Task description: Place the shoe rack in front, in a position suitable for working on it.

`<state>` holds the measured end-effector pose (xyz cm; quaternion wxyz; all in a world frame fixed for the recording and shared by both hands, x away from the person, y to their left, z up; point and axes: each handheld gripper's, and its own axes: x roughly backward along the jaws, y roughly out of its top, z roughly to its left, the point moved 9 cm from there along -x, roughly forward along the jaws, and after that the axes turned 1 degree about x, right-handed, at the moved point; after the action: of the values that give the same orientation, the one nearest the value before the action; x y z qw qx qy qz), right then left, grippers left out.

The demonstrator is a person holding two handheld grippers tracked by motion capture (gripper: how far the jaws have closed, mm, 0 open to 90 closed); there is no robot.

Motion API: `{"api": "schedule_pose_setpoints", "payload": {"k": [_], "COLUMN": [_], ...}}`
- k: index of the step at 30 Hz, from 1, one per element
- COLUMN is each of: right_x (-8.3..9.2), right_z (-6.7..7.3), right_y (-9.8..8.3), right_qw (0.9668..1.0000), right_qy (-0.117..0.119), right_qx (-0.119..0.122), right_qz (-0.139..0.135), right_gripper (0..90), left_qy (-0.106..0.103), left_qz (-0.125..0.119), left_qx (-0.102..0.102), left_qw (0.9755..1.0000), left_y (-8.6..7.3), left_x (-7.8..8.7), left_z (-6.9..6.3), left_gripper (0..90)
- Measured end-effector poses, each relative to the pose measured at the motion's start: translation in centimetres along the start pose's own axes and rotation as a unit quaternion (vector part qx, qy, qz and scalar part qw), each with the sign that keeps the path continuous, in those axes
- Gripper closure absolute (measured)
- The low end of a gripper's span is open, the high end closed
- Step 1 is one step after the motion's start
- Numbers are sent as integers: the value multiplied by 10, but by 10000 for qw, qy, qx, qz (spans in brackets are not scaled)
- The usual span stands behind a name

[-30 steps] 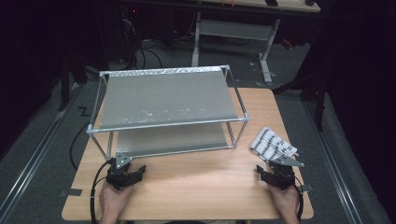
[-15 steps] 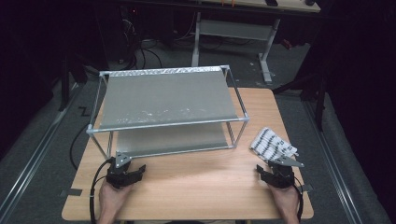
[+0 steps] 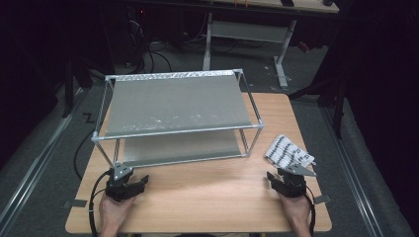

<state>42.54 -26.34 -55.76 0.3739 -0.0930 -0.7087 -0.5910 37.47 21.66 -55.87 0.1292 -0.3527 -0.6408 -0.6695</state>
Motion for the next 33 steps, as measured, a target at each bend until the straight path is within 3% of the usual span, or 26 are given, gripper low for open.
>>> {"api": "schedule_pose_setpoints", "payload": {"k": [6, 9, 15, 23, 27, 33], "right_x": [-4, -5, -8, -14, -17, -22], "right_z": [8, 14, 24, 32, 33, 40], "right_y": [8, 19, 34, 50, 58, 72], "right_qw": [9998, 9995, 9989, 9985, 9984, 9976], "right_qy": [176, 260, 377, 470, 472, 586], "right_qx": [-24, 37, 158, 126, 123, 111], "right_qz": [-74, -167, -220, -258, -278, -340], "right_gripper": [519, 518, 518, 516, 518, 569], "left_qy": [251, 423, 584, 845, 888, 938], "left_qz": [-176, -369, -480, -471, -479, -494], "left_qx": [92, 317, 471, 659, 816, 888], "left_qw": [9995, 9979, 9960, 9931, 9915, 9904], "left_y": [1, 4, 5, 11, 13, 16], "left_x": [17, 30, 47, 52, 49, 46], "left_z": [12, 25, 40, 60, 71, 79], "left_gripper": [398, 429, 444, 442, 438, 438]}}
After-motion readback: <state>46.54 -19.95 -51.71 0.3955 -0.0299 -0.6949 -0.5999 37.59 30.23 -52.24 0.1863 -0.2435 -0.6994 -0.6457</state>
